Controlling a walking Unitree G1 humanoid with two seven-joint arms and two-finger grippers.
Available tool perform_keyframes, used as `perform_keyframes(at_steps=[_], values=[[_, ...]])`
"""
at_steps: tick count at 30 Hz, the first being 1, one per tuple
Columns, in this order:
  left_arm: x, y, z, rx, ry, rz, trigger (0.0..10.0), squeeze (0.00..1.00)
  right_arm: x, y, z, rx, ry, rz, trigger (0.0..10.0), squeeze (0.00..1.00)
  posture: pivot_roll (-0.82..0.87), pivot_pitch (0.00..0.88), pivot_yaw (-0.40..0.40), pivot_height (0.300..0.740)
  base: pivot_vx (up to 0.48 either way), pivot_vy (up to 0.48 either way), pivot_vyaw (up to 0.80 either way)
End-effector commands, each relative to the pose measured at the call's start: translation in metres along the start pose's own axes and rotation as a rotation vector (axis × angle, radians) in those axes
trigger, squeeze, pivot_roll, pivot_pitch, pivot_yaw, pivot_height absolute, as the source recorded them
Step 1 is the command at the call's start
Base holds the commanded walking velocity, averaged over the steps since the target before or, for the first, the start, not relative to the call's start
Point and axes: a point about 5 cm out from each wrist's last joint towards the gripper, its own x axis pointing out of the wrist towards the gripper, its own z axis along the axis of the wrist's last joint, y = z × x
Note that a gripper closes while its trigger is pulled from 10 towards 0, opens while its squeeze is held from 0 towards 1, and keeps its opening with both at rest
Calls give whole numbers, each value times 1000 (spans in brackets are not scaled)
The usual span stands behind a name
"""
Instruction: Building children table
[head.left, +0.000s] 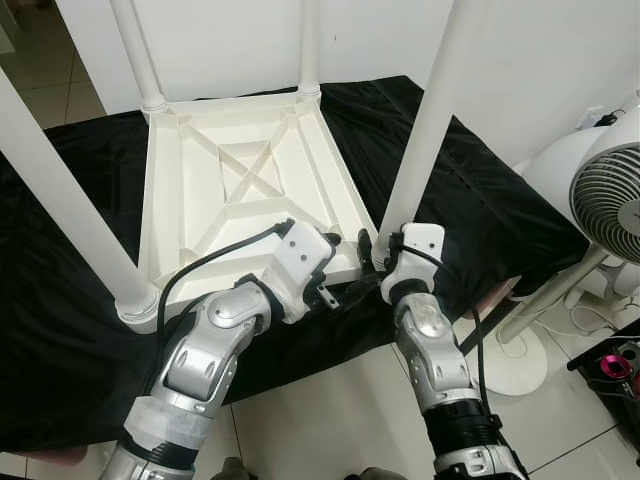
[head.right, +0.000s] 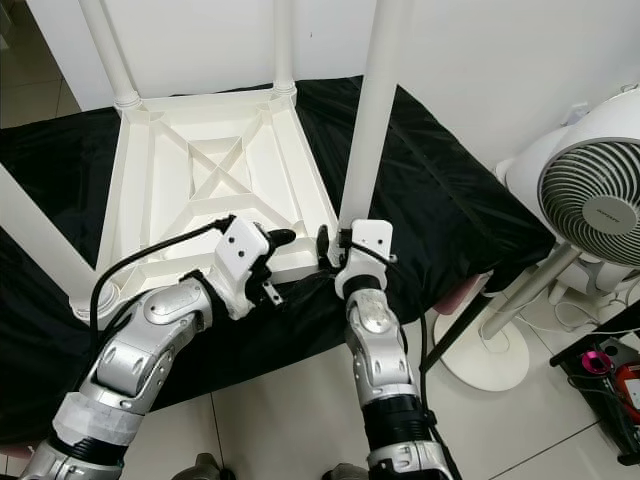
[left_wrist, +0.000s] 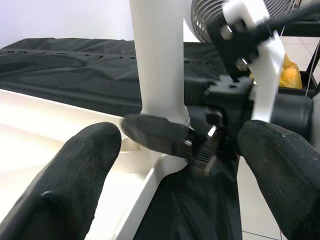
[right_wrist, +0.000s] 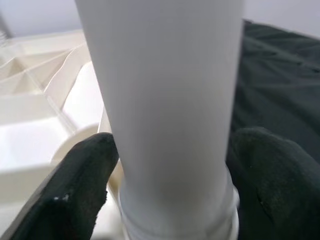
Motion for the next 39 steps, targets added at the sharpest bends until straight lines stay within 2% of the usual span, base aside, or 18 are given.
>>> perform_keyframes(at_steps=[1, 8, 13, 16, 18, 22, 31, 32, 33, 34, 35, 39], values=[[0, 0, -4, 1, 17, 23, 10000, 0, -3, -7, -1, 7, -6, 33, 10000, 0, -112, 0, 5, 740, 0, 0, 0], [0, 0, -4, 1, 16, 24, 10000, 0, -6, -20, 2, -50, -19, 142, 10000, 0, -115, 0, 10, 740, 0, 0, 0], [1, 1, -4, 3, 17, 20, 10000, 0, -3, -34, 5, -167, -1, 308, 10000, 0, -116, 0, 17, 740, 0, 0, 0], [1, 1, -4, 3, 17, 19, 10000, 0, -2, -36, 6, -177, -3, 322, 10000, 0, -116, 0, 17, 740, 0, 0, 0], [1, 2, -3, 4, 17, 19, 10000, 0, 3, -41, 12, -221, -12, 386, 10000, 0, -115, 0, 19, 740, 0, 0, 0], [1, 2, -2, 6, 16, 21, 10000, 0, 11, -43, 19, -276, -17, 467, 10000, 0, -112, 2, 21, 740, 0, 0, 0], [1, 3, -1, 6, 14, 26, 10000, 0, 22, -38, 27, -299, -17, 571, 10000, 0, -103, 23, 21, 740, 0, 0, 0], [1, 4, 0, 6, 14, 29, 10000, 0, 23, -38, 27, -296, -7, 593, 4980, 0, -101, 29, 20, 740, 0, 0, 0], [1, 4, 0, 5, 14, 33, 10000, 0, 24, -38, 26, -293, 2, 603, 1373, 0, -96, 36, 14, 740, 0, 0, 0], [1, 4, 0, 5, 14, 33, 10000, 0, 24, -38, 26, -293, 2, 603, 1373, 0, -96, 36, 14, 740, 0, 0, 0], [1, 4, 0, 5, 14, 40, 10000, 0, 24, -41, 23, -265, 33, 603, 0, 0, -90, 42, 8, 740, 0, 0, 0], [-2, 5, 0, 4, 16, 47, 10000, 0, 23, -45, 18, -229, 58, 609, 0, 0, -85, 49, 6, 740, 0, 0, 0]])
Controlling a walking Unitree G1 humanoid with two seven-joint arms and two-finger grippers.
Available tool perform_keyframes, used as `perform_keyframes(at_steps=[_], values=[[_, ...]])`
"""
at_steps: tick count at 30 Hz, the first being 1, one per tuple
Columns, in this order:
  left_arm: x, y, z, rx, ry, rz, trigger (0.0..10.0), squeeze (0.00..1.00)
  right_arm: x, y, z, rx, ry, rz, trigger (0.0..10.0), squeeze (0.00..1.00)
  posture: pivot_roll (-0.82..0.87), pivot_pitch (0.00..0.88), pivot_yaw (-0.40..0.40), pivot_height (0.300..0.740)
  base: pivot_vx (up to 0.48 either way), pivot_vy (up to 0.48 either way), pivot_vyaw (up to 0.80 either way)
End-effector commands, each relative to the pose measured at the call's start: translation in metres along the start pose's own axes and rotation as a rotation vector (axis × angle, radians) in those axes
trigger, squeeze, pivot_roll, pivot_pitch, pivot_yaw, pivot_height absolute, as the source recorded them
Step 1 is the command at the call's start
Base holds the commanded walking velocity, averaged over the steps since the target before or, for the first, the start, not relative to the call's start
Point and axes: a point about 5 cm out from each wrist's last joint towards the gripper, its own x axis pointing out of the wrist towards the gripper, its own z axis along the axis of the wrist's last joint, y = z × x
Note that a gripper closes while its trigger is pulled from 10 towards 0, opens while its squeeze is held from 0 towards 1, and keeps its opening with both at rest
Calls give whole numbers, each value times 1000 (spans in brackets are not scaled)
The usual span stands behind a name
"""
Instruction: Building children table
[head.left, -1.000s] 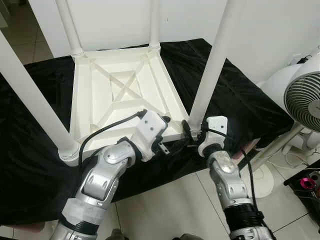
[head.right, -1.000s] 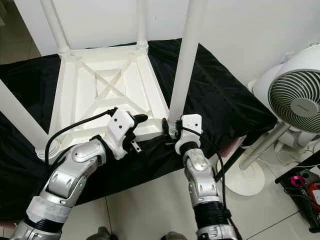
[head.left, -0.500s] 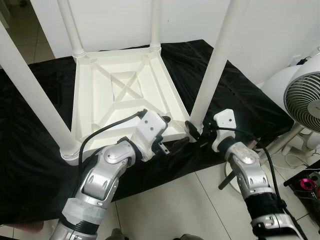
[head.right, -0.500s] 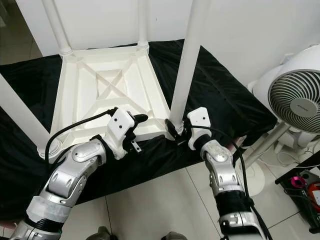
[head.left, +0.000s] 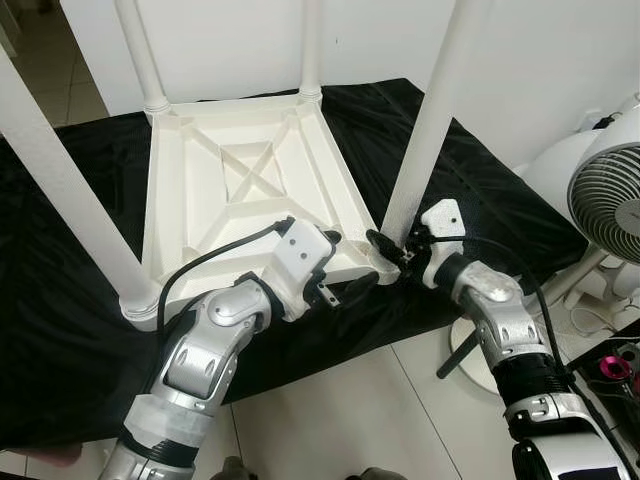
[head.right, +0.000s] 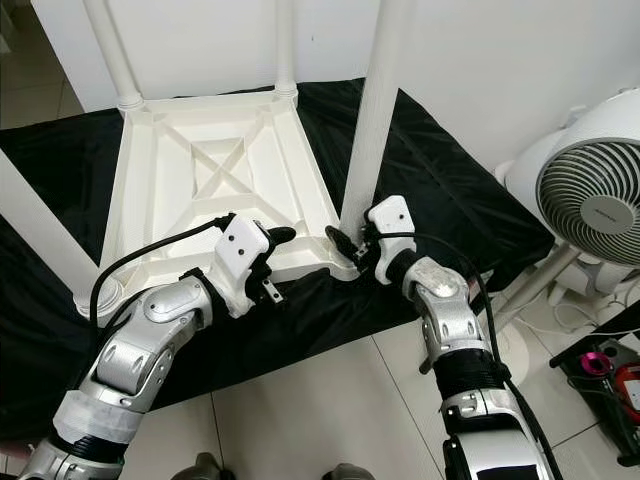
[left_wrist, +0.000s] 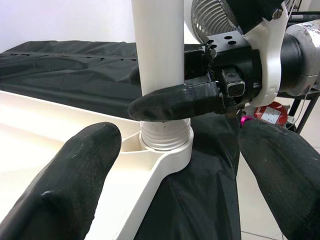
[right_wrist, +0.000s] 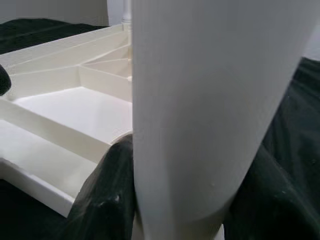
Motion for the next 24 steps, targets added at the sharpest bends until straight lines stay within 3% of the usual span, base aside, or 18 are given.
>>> perform_keyframes(at_steps=[1, 5, 6, 7, 8, 12, 15, 17, 20, 21, 24], values=[[-3, 4, -2, 2, 18, 47, 10000, 0, -4, 1, -11, 19, 53, 22, 0, 0, -85, 50, 5, 740, 0, 0, 0], [-5, 4, -3, 2, 21, 48, 10000, 0, -5, 1, -13, 25, 53, 24, 0, 0, -86, 52, 7, 740, 0, 0, 0], [-6, 5, -3, 3, 25, 50, 10000, 0, -5, 0, -13, 35, 48, 9, 1294, 0, -84, 55, 8, 740, 0, 0, 0], [-6, 5, -3, 3, 25, 50, 10000, 0, -5, 0, -13, 35, 48, 9, 1294, 0, -84, 55, 8, 740, 0, 0, 0], [-6, 5, -3, 1, 27, 51, 10000, 0, -6, 1, -11, 75, 25, -9, 10000, 0, -85, 57, 9, 740, 0, 0, 0], [-7, 5, -4, 1, 28, 48, 10000, 0, -5, 2, -10, 115, 6, -25, 10000, 0, -89, 59, 12, 740, 0, 0, 0], [-5, 2, -3, -4, 27, 36, 10000, 0, 0, 12, -4, 152, -22, -210, 10000, 0, -98, 62, 14, 740, 0, 0, 0], [-5, 2, -3, -4, 27, 36, 10000, 0, 0, 12, -4, 152, -22, -210, 10000, 0, -98, 62, 14, 740, 0, 0, 0], [-5, 3, -3, -6, 26, 37, 10000, 0, 5, 26, -1, 192, -20, -381, 10000, 0, -102, 64, 15, 740, 0, 0, 0], [-5, 3, -3, -6, 26, 37, 10000, 0, 5, 26, -1, 192, -20, -381, 10000, 0, -102, 64, 15, 740, 0, 0, 0], [-5, 2, -4, -10, 29, 36, 10000, 0, 5, 32, -2, 219, -6, -529, 10000, 0, -108, 65, 18, 740, 0, 0, 0]])
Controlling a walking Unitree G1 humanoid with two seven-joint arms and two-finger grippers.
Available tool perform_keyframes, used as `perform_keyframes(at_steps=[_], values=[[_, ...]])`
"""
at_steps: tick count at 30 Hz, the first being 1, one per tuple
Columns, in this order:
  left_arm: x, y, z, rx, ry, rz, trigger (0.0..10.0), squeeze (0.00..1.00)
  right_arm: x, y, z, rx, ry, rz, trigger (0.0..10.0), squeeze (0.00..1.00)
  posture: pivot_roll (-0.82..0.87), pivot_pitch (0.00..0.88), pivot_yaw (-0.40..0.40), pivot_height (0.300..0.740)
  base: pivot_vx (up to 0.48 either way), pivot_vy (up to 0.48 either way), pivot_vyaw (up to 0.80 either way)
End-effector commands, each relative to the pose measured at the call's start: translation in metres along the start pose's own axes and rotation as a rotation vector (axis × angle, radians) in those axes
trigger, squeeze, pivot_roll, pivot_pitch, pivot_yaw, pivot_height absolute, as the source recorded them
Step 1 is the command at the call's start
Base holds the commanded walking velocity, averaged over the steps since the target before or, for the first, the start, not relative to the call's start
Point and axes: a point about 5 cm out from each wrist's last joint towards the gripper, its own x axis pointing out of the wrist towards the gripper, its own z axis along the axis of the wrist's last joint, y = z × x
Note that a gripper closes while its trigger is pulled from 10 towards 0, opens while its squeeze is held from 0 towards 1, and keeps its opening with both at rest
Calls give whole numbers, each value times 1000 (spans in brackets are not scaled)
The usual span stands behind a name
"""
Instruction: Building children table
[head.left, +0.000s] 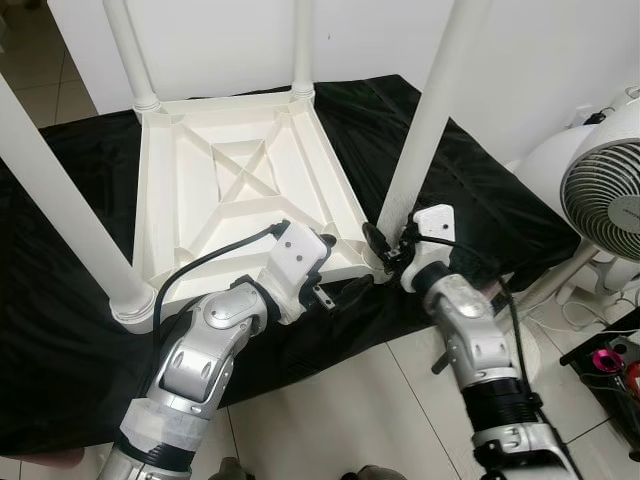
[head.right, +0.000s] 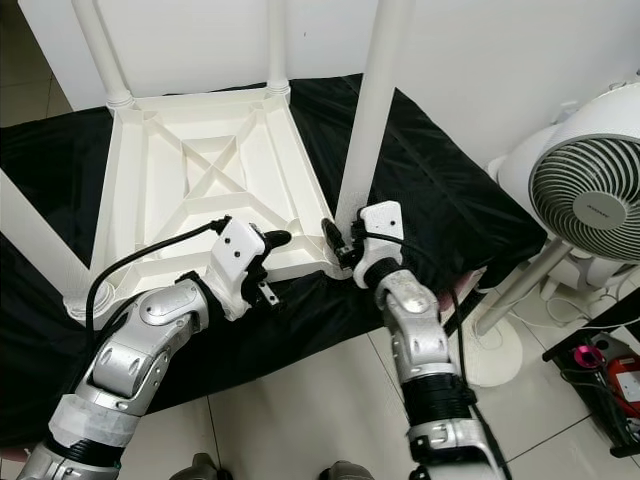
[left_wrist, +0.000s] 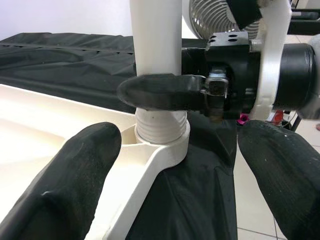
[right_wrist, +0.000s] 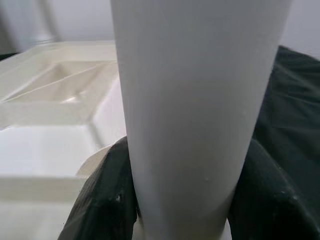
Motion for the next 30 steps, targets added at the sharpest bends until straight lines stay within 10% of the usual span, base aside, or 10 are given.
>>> perform_keyframes(at_steps=[1, 15, 16, 25, 27, 30], values=[[0, -1, 0, -4, 7, 23, 10000, 0, -4, -7, -6, 39, 31, -138, 10000, 0, -108, 65, 18, 740, 0, 0, 0], [-1, -5, -2, -15, 11, 15, 10000, 0, -5, 22, 7, 89, -11, -202, 10000, 0, -105, 63, 9, 740, 0, 0, 0], [-1, -4, -2, -15, 11, 15, 10000, 0, -6, 21, 9, 75, -25, -187, 10000, 1000, -105, 63, 9, 740, 0, 0, 0], [-1, -5, -1, -16, 8, 16, 10000, 0, -16, 12, 14, 96, -76, -96, 10000, 1000, -103, 55, 10, 740, 0, 0, 0], [-2, -6, -2, -16, 12, 9, 10000, 0, -22, 4, 11, 87, -66, -33, 10000, 47, -104, 55, 12, 740, 0, 0, 0], [-3, -5, -2, -15, 14, 9, 10000, 0, -25, -2, 7, 71, -48, 17, 10000, 0, -104, 54, 10, 740, 0, 0, 0]])
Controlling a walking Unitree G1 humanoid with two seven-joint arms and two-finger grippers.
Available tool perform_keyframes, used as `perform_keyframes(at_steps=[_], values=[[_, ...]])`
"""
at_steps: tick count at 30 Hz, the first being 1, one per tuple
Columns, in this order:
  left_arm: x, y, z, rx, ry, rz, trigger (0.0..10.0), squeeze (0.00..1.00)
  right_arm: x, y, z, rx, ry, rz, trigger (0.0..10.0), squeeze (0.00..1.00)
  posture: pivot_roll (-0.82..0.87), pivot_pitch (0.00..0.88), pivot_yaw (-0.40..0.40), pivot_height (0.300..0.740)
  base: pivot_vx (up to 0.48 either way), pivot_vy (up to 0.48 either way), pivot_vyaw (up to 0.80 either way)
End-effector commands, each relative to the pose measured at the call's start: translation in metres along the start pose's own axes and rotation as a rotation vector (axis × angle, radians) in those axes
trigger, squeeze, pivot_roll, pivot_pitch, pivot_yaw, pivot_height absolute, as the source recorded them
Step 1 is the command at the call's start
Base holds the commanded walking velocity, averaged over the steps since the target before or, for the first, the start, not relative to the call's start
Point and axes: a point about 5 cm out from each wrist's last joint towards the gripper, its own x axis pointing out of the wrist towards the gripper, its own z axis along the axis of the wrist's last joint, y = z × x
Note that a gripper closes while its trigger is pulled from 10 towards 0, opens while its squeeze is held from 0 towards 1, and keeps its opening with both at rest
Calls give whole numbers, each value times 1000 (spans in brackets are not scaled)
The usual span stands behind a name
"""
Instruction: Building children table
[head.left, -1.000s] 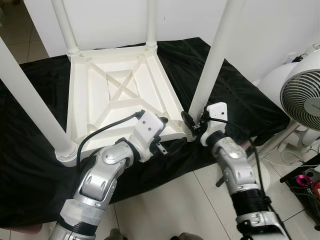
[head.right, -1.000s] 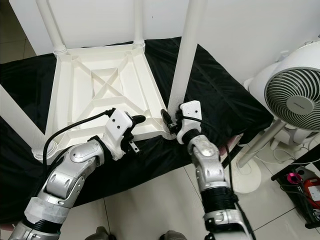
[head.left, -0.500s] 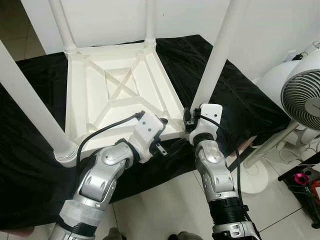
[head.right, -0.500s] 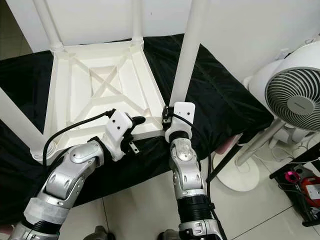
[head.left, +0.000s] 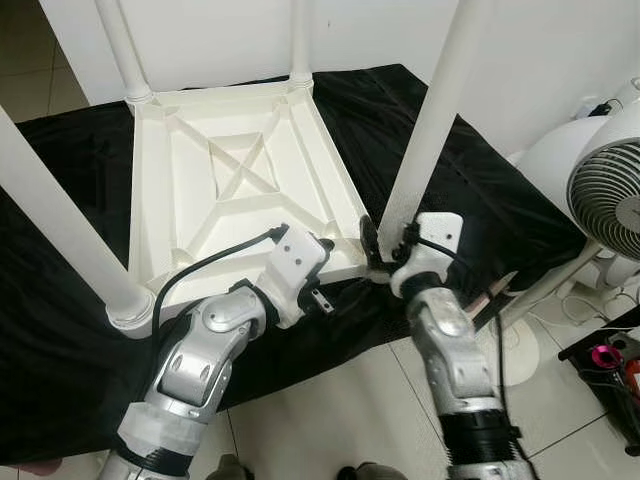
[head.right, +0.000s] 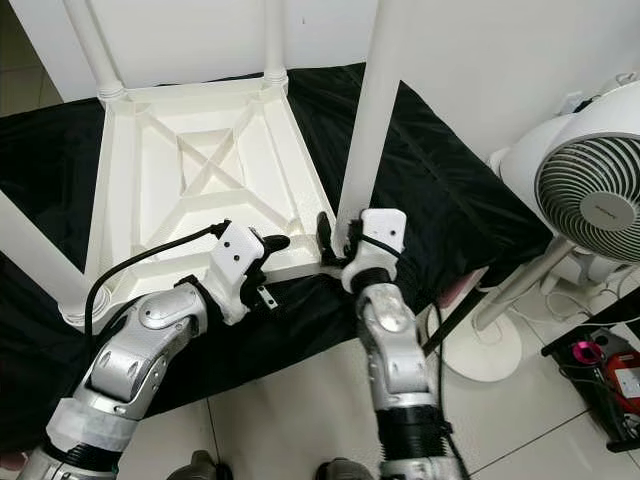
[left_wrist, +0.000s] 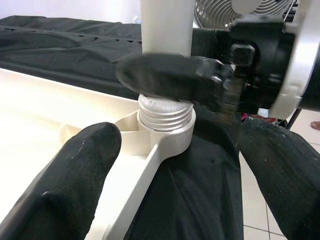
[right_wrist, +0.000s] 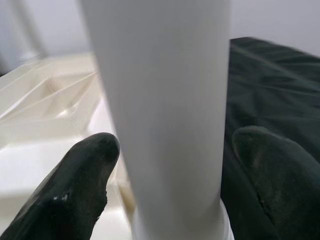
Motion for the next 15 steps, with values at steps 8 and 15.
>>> perform_keyframes(at_steps=[8, 15], values=[[0, 2, -1, -3, 8, 23, 10000, 0, -11, -25, -13, -84, 84, 298, 10000, 0, -107, 43, 13, 740, 0, 0, 0], [2, 3, 1, 2, 2, 21, 10000, 0, -1, -34, -14, -145, 127, 421, 10000, 0, -107, 32, 23, 740, 0, 0, 0]])
